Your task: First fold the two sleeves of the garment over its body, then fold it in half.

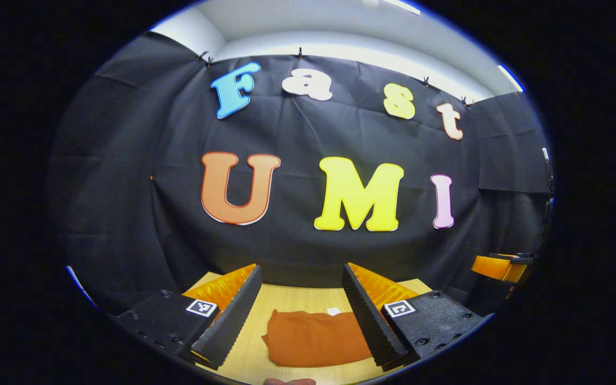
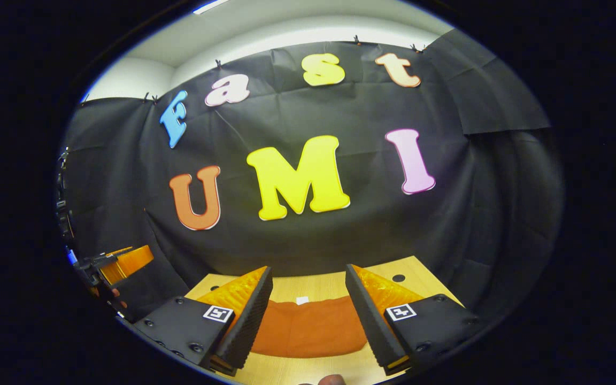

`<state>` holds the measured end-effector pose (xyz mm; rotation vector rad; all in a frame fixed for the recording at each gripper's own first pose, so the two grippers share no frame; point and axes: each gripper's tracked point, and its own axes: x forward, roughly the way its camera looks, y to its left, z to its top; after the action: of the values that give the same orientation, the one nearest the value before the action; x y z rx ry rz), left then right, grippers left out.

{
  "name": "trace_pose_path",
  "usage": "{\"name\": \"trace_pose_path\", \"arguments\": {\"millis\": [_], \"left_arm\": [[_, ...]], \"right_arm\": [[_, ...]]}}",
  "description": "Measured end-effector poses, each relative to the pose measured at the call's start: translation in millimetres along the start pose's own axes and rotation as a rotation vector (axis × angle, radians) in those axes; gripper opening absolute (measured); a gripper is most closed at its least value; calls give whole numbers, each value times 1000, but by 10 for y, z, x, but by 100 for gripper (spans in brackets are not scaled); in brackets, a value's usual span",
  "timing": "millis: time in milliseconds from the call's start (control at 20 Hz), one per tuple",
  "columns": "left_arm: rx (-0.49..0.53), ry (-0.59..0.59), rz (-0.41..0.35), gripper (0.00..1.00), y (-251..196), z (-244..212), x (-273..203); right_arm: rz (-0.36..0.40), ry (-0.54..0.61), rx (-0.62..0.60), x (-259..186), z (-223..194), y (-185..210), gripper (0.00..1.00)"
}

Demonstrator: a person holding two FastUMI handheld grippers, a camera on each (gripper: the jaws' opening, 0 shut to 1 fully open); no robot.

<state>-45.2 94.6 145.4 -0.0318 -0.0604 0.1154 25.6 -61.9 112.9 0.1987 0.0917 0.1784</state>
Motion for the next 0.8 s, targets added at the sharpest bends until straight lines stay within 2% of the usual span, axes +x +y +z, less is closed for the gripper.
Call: {"name": "trace_pose_path", "arguments": {"millis": [50, 150, 200, 250, 350, 500, 650, 700, 800], "left_arm": [[21, -34, 15, 98, -45, 51, -144], [27, -92, 47, 100, -147, 123, -399], [23, -98, 44, 98, -217, 99, -502], [27, -89, 37, 97, -290, 28, -589], [45, -55, 35, 98, -429, -146, -729], [11, -13, 35, 98, -615, -374, -940], [-17, -1, 33, 100, -763, -496, -1053], [-9, -7, 32, 98, -801, -509, -1070], [-11, -21, 15, 100, -869, -514, -1046]], "right_arm": [[1, -31, -35, -126, 20, -10, 86], [15, -72, -106, -442, 16, 18, 89], [22, -85, -132, -576, 5, 32, 87], [36, -100, -151, -685, -31, 52, 85], [65, -131, -170, -840, -88, 104, 88], [98, -114, -164, -1004, -290, 119, 88], [79, -84, -139, -1039, -408, 12, 89], [64, -88, -143, -1069, -403, -34, 89], [30, -109, -150, -1106, -363, -125, 89]]}}
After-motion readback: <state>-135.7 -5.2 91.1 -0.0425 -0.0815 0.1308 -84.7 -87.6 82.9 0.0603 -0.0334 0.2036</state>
